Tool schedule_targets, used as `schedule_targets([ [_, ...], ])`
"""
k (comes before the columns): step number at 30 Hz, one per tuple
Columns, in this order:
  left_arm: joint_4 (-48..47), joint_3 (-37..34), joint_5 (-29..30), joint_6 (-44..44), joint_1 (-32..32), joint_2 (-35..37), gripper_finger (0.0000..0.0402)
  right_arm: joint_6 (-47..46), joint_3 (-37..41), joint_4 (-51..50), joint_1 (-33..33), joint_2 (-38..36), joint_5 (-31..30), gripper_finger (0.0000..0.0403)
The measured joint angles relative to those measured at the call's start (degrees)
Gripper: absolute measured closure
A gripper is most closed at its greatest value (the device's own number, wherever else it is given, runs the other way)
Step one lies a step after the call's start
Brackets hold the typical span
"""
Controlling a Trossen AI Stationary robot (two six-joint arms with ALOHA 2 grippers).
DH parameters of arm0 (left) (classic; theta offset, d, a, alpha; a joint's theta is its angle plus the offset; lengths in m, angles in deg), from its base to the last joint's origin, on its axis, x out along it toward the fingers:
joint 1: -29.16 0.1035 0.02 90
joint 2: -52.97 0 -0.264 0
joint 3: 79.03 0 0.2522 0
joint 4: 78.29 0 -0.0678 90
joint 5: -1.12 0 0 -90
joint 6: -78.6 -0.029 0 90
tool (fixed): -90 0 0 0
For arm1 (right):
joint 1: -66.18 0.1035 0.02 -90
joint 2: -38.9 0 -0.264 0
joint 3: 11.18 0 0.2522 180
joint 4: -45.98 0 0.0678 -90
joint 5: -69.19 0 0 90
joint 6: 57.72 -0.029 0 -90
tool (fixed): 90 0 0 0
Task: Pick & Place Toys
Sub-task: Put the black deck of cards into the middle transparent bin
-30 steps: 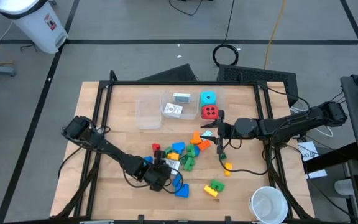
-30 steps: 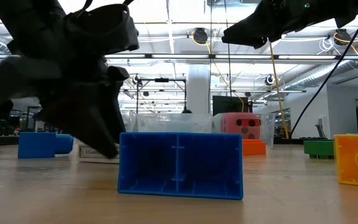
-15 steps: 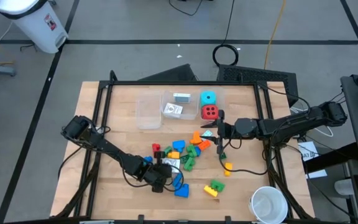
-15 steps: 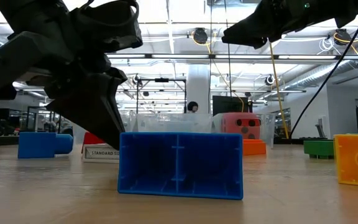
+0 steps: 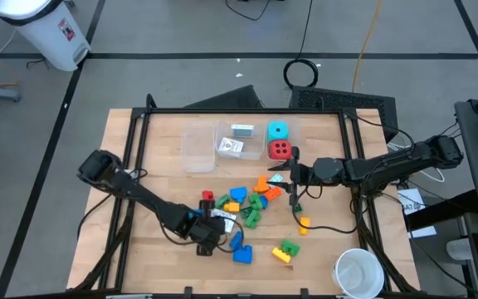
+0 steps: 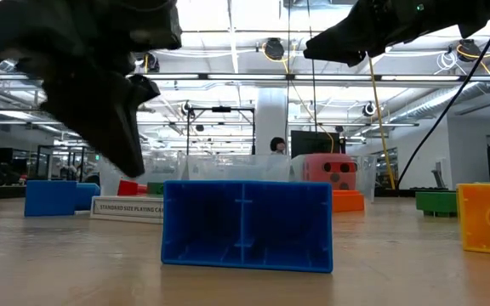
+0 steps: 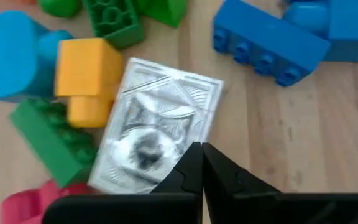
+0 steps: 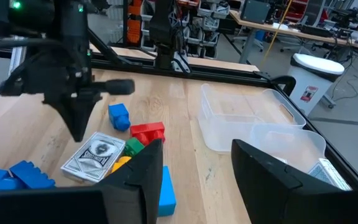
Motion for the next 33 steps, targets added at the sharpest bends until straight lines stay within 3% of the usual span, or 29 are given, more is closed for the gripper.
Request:
schedule_targets([
  [4, 4.1, 0.1, 0.4, 1.1, 0.0, 2.3, 0.0365, 0.0, 0.0, 0.0, 0.0, 0.0, 0.0, 0.0243],
  [6, 6.3, 0.1, -2.6, 2.1, 0.6, 2.9, 0.0328, 0.1, 0.0, 0.0, 0.0, 0.0, 0.0, 0.0243],
  [11, 8.7, 0.2, -9.3, 10.2, 4.1, 3.8, 0.0193, 0.2, 0.0, 0.0, 0.0, 0.0, 0.0, 0.0243],
  [17, 5.6, 0.2, -10.6, 3.9, 5.1, 3.8, 0.002, 0.3, 0.0, 0.0, 0.0, 0.0, 0.0, 0.0243],
  [19, 4.3, 0.2, -11.5, 2.2, 5.4, 3.8, 0.0019, 0.3, 0.0, 0.0, 0.0, 0.0, 0.0, 0.0243],
  [27, 1.1, 0.2, -9.7, -10.5, 7.0, 3.2, 0.0117, 0.7, 0.0, -0.4, 0.0, 0.0, 0.0, 0.0243],
  [33, -1.9, 0.2, -11.5, -18.2, 8.4, -1.0, 0.0136, 0.9, 0.0, -0.5, 0.0, 0.0, 0.0, 0.0243],
])
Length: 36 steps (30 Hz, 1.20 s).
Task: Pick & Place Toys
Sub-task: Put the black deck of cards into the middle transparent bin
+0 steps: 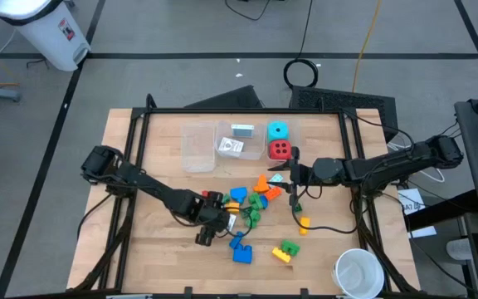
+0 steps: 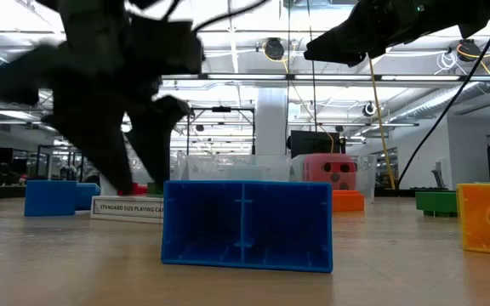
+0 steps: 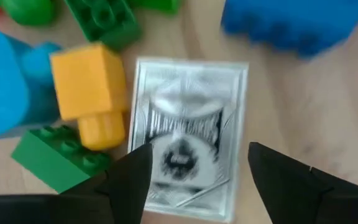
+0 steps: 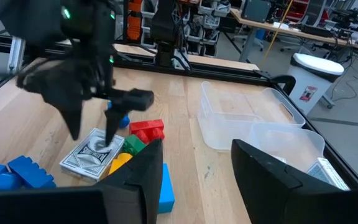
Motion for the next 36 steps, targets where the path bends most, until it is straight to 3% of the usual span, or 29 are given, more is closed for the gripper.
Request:
schedule_targets([
  [6, 0.1, 0.0, 3.4, -3.1, 2.3, -1.6, 0.0137, 0.4, 0.0, -0.2, 0.0, 0.0, 0.0, 0.0243],
  [12, 1.3, 0.0, 1.3, -2.5, 3.8, -1.7, 0.0137, 0.9, 0.0, -0.3, 0.0, 0.0, 0.0, 0.0243],
  [16, 2.9, 0.1, -3.6, 2.8, 4.0, -1.6, 0.0137, 0.9, 0.0, -0.4, 0.0, 0.0, 0.0, 0.0243],
  [26, 15.5, 0.1, -4.4, 17.9, 4.7, -1.8, 0.0137, 0.9, 0.0, -0.4, 0.0, 0.0, 0.0, 0.0243],
  [36, 12.0, 0.1, -9.3, 23.4, 7.1, -1.7, 0.0137, 1.1, 0.0, -0.7, 0.0, 0.0, 0.0, 0.0243],
])
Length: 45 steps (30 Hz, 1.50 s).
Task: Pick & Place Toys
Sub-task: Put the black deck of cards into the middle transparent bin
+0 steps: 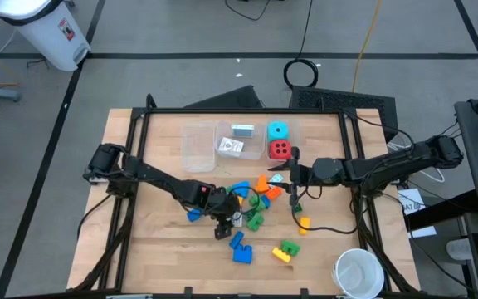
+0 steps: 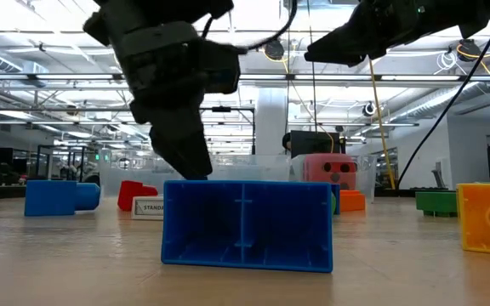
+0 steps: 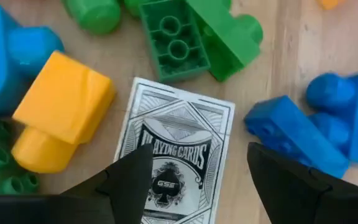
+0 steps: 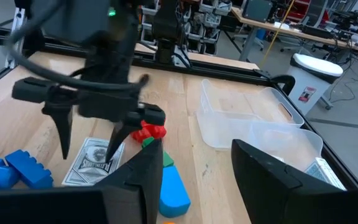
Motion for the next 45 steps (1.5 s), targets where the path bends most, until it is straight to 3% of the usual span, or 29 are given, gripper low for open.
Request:
schedule_targets([
  [5, -0.2, 0.0, -0.5, 3.9, 2.5, 0.0, 0.0137, 0.0, 0.0, 0.0, 0.0, 0.0, 0.0, 0.0243],
  [11, -0.4, 0.0, -7.3, 2.5, 3.9, 0.0, 0.0137, 0.2, 0.0, 0.0, 0.0, 0.0, 0.0, 0.0243],
  [14, -0.5, 0.0, -6.4, 0.7, 3.8, 0.0, 0.0137, 0.2, 0.0, 0.0, 0.0, 0.0, 0.0, 0.0243],
  [18, -1.1, 0.0, -4.9, 8.1, 3.5, 0.0, 0.0129, 0.2, 0.0, 0.0, 0.0, 0.0, 0.0, 0.0243],
  [24, -1.2, 0.0, 9.0, 16.6, -1.2, 0.1, 0.0063, 0.2, 0.0, -0.1, 0.0, 0.0, -0.1, 0.0243],
  [28, -0.8, 0.0, 15.9, 13.9, -3.7, 0.9, 0.0009, 0.2, 0.0, -0.1, 0.0, 0.0, -0.1, 0.0243],
  [37, -1.2, 0.0, 20.8, 11.8, -6.5, 1.3, 0.0004, 0.2, 0.0, -0.1, 0.0, 0.0, -0.1, 0.0243],
  [45, 4.0, 0.0, 18.2, 3.5, -4.9, 1.3, 0.005, 0.2, 0.0, -0.1, 0.0, 0.0, -0.1, 0.0243],
])
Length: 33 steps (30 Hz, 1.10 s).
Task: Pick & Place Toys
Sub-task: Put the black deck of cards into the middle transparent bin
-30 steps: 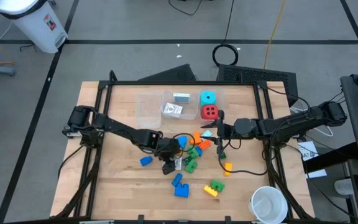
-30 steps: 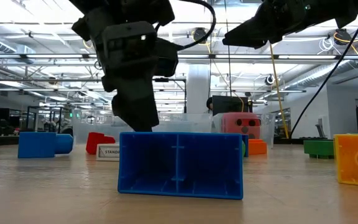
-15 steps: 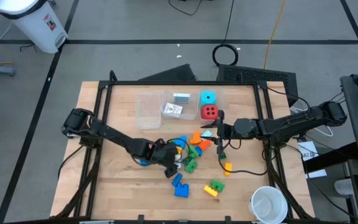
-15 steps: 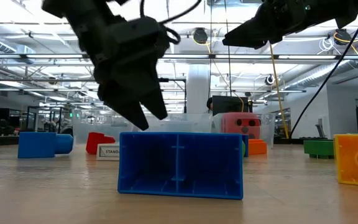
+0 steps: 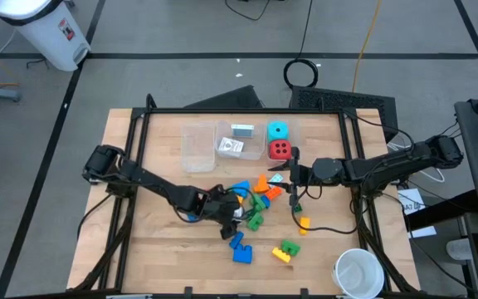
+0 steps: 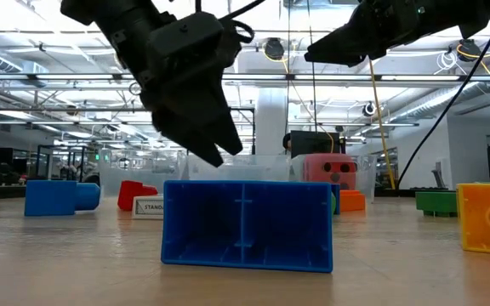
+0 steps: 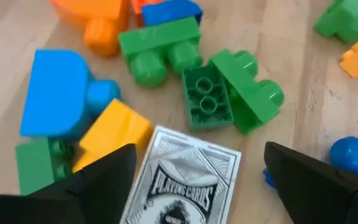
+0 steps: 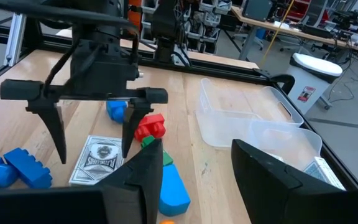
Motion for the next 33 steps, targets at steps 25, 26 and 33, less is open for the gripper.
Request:
schedule_targets([
  [25, -12.1, 0.0, -9.1, -13.6, 2.6, -0.9, 0.0058, 0.0, 0.0, 0.0, -0.1, 0.0, 0.0, 0.0243],
  [26, -11.5, 0.0, -9.7, -12.9, 2.7, -1.2, 0.0053, -0.2, 0.0, 0.0, -0.1, 0.0, 0.0, 0.0243],
  [33, -10.9, 0.0, -12.1, -13.5, 2.7, -2.3, 0.0015, -0.4, 0.0, 0.0, 0.0, 0.0, 0.1, 0.0243],
])
